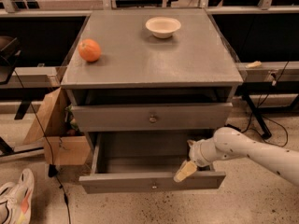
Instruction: Close middle drawer
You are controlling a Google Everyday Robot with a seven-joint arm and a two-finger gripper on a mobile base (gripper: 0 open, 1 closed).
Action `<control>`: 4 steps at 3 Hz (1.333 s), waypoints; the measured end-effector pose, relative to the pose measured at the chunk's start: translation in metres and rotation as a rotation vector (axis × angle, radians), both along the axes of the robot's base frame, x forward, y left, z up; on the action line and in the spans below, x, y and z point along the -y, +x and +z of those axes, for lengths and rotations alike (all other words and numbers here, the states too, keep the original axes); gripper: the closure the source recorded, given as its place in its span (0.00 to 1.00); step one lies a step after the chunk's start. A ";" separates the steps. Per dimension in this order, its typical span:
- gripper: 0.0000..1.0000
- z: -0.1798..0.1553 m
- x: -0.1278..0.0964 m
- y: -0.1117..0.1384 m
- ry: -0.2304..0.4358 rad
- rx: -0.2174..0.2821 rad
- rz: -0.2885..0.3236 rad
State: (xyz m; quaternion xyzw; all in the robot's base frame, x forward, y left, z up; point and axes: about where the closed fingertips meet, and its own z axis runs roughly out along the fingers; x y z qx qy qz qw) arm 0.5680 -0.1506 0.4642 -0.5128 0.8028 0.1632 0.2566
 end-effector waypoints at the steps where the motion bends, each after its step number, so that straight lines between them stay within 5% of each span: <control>1: 0.00 -0.011 -0.011 -0.004 0.014 0.027 0.018; 4: 0.65 -0.039 -0.025 0.005 0.028 0.025 0.053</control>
Offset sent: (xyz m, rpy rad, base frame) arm 0.0009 0.0270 -0.0412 0.0335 -0.0501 0.0477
